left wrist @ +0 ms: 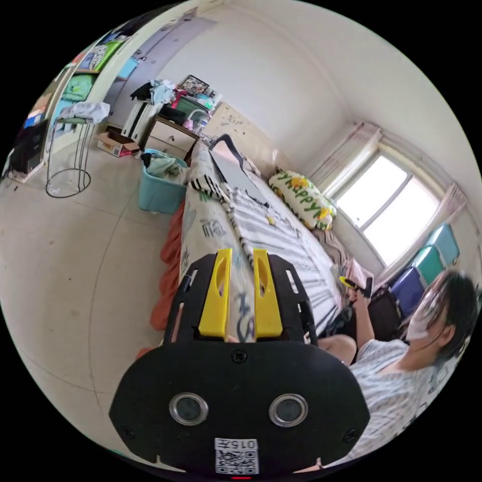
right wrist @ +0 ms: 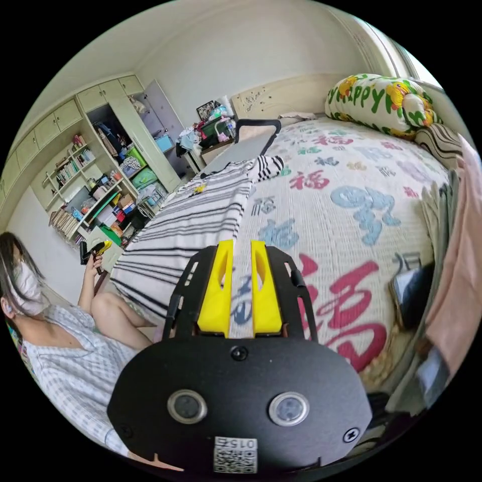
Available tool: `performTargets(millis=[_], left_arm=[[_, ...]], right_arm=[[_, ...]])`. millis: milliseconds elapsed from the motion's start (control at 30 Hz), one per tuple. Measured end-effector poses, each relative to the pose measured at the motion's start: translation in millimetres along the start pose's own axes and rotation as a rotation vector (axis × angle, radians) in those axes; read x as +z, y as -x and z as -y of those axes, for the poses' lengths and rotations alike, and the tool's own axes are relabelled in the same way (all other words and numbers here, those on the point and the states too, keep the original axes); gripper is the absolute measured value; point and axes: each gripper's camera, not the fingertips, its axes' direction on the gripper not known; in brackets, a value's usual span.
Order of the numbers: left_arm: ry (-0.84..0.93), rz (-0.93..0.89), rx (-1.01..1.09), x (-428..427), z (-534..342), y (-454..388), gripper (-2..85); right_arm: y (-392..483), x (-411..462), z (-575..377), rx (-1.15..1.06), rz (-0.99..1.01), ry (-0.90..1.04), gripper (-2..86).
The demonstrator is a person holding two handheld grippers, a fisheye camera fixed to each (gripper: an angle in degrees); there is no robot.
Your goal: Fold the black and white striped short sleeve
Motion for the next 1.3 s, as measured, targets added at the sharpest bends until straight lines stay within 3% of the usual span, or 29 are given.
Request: performTargets(millis=[100, 267, 400, 567, 700, 833, 1000, 1167, 1300], left_arm=[[-0.055, -0.136, -0.181, 52.2, 68.0, 48.1, 8.0], [-0.072, -0.093, -0.415, 148.3, 148.1, 114.3, 11.4], [-0.093, -0.140, -0.456, 193.2, 184.1, 133.3, 12.8], [0.077, -0.109, -0.453, 247.2, 221.7, 143.4, 12.7], [-0.036, -0.168, -0.369, 230.1, 227.6, 130.9, 3.7], [-0.221, -0.140, -0.354, 192.0, 213.9, 109.4, 0.9], [-0.167, 0.054, -0.327, 172.1, 216.7, 89.2, 3.5], [-0.138, 0.152, -0.333, 161.1, 210.5, 98.1, 8.4], [-0.028, -0.008, -0.352, 181.1, 207.9, 121.5, 12.5]], right_arm=[[-27.5, 46.6, 75.4, 0.050, 0.092, -0.018, 7.8], [-99.8, 137.1, 169.5, 0.250, 0.119, -0.024, 8.3], [-142.2, 177.3, 202.3, 0.371, 0.092, -0.031, 10.7], [-164.4, 224.2, 233.3, 0.395, 0.098, 0.022, 11.2], [-166.2, 225.1, 243.0, 0.367, 0.157, 0.023, 5.0], [-162.9, 185.8, 238.7, 0.340, 0.027, -0.056, 2.7], [-179.2, 155.3, 214.8, 0.368, -0.158, -0.026, 2.0], [-223.6, 154.2, 196.1, 0.427, 0.069, -0.029, 6.8], [-238.6, 159.9, 192.3, 0.396, 0.238, -0.050, 9.9]])
